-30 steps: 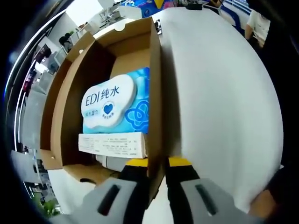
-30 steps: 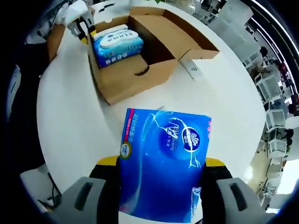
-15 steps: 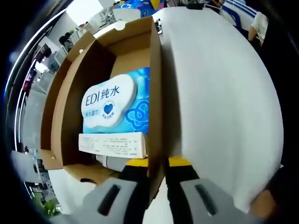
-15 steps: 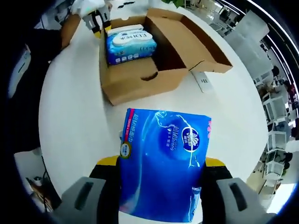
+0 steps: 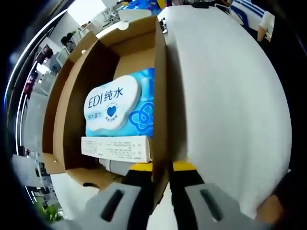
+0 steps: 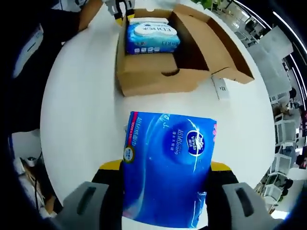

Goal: Operate the shoe box by opening the lid, removing the specified soft item, and placing it in the target area until the item is outside and the box remains undamaged.

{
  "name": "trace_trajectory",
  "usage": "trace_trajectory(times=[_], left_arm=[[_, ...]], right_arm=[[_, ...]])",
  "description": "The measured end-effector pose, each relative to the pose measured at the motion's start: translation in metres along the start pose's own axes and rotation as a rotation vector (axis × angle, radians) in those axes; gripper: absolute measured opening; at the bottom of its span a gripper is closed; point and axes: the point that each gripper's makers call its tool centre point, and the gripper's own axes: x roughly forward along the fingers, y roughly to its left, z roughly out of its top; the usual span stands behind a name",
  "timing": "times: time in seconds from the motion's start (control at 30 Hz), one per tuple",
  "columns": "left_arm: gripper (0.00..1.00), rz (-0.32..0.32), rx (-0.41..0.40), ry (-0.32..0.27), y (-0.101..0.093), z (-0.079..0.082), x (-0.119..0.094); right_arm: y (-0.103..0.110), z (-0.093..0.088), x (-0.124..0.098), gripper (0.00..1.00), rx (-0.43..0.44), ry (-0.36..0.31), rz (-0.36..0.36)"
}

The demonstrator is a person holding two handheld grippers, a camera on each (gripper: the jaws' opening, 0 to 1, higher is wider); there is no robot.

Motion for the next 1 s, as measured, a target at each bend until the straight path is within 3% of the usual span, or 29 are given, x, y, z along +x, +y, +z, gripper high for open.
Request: trace_trajectory(times=[0.3, 0.47, 1.0], left_arm=[[0.1, 0.0, -0.001, -0.001, 0.0, 0.0, 0.0], [0.1, 0.005, 0.008, 0.002, 0.0, -0.001, 0.0], [0.1, 0.009, 0.011, 0.008, 0.0, -0.002, 0.0]], right_arm=[[0.006, 0.003, 0.009, 0.68, -0.059, 0.014, 0.045], [0.013, 0.004, 0.016, 0.68, -0.14, 0.017, 0.086], [0.014, -0.001, 0.033, 0.68, -0.224, 0.03, 0.143]])
